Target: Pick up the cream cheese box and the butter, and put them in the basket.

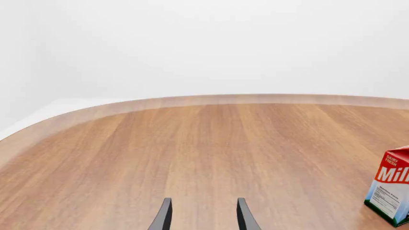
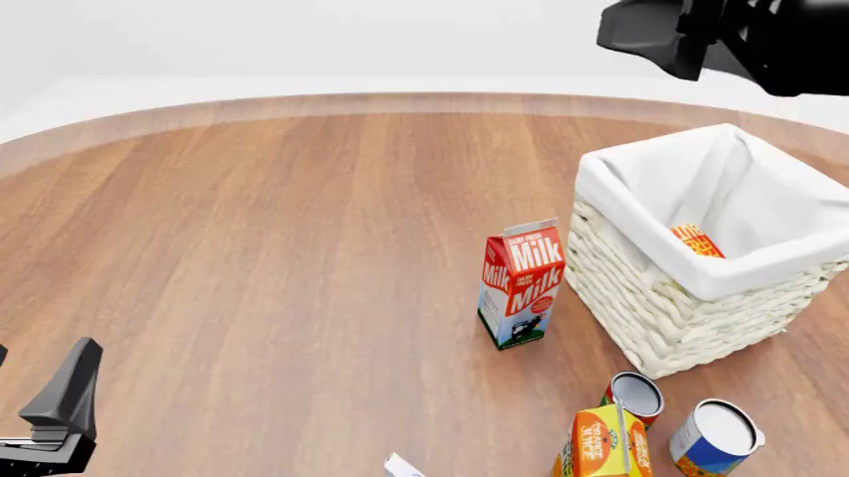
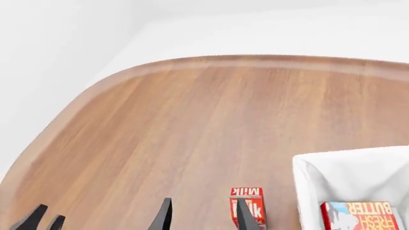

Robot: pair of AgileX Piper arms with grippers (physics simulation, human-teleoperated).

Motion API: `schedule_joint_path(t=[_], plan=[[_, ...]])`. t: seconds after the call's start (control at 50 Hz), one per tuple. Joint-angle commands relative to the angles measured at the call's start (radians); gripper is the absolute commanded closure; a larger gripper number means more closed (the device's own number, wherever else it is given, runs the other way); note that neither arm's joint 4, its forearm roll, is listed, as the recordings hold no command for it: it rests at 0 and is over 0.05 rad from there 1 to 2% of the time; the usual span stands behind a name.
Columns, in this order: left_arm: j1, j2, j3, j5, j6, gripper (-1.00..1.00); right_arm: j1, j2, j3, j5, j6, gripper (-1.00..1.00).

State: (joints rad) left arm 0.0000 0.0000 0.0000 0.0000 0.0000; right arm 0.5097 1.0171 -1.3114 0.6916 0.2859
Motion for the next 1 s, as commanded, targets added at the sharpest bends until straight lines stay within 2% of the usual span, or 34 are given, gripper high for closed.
schedule_joint_path(t=[0.02,0.26,0.7,1.0], plan=[[0.0,0.0,0.0,0.0,0.0,-1.0,0.081,0.01,-0.028,0.036,-0.049,-1.0],[0.0,0.0,0.0,0.0,0.0,-1.0,0.153,0.042,-0.063,0.067,-0.09,-1.0],[0.0,0.0,0.0,0.0,0.0,-1.0,0.276,0.134,-0.075,0.067,-0.136,-1.0],[0.0,0.0,0.0,0.0,0.0,-1.0,0.333,0.189,-0.068,0.046,-0.13,-1.0]])
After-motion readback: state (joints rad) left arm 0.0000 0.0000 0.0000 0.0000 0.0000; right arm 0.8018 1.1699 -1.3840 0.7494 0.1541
